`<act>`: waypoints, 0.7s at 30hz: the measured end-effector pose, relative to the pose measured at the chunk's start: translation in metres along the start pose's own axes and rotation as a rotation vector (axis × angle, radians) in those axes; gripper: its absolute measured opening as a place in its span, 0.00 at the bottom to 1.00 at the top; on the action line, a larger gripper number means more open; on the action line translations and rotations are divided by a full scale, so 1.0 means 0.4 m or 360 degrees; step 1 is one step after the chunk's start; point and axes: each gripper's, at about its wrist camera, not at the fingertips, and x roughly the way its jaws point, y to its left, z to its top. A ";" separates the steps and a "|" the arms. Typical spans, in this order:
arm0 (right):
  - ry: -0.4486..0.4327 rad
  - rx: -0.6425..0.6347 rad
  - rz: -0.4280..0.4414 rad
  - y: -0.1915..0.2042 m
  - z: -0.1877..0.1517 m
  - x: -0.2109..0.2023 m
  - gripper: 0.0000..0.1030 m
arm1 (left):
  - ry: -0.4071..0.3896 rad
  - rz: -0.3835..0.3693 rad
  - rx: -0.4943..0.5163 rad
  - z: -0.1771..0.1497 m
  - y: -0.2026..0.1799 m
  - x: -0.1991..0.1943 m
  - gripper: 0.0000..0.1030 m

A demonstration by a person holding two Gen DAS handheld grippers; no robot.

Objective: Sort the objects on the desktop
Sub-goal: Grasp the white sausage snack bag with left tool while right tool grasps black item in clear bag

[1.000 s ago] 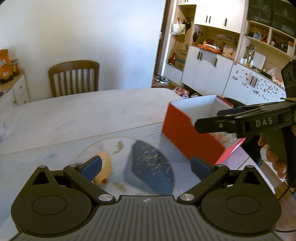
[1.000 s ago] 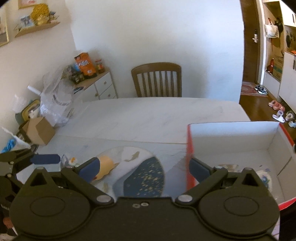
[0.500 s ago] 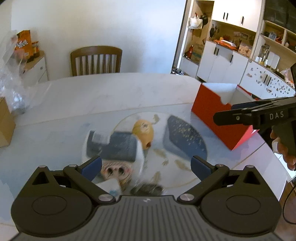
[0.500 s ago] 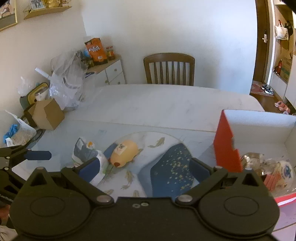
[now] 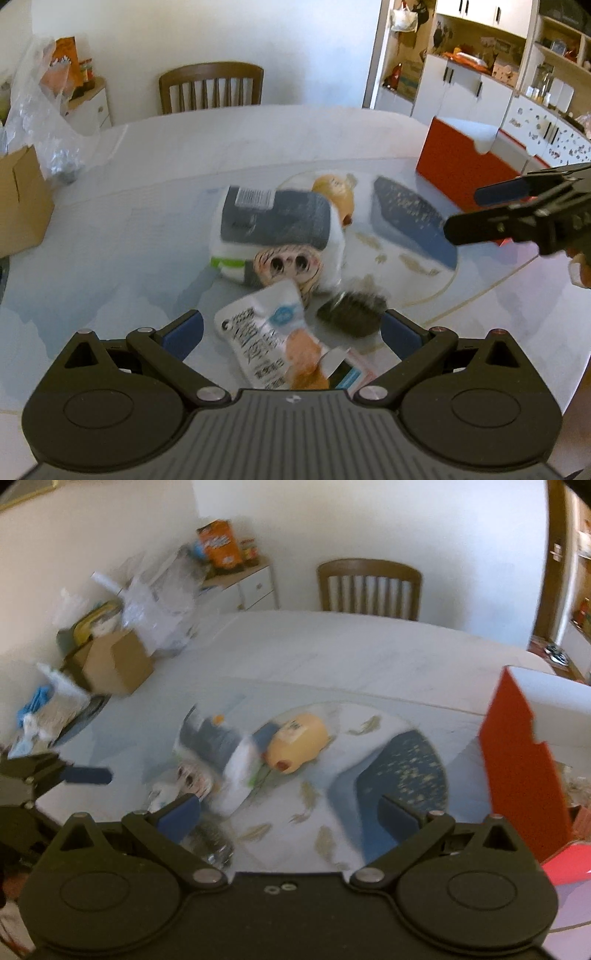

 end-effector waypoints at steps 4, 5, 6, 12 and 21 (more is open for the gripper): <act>0.0057 -0.0050 0.0042 0.045 -0.021 0.024 0.99 | 0.0054 0.0018 -0.0039 -0.020 0.013 0.024 1.00; 0.0068 -0.0061 0.0046 0.054 -0.024 0.030 0.99 | 0.0062 0.0019 -0.0065 -0.022 0.020 0.028 1.00; 0.0078 -0.0073 0.0052 0.064 -0.028 0.036 0.99 | 0.0071 0.0022 -0.0092 -0.025 0.027 0.032 1.00; 0.0133 -0.0146 0.0099 0.102 -0.046 0.064 0.93 | 0.0147 0.0019 -0.0254 -0.019 0.072 0.059 1.00; 0.0202 -0.0232 0.0108 0.124 -0.066 0.116 0.78 | 0.0231 0.0007 -0.0363 0.006 0.077 0.106 1.00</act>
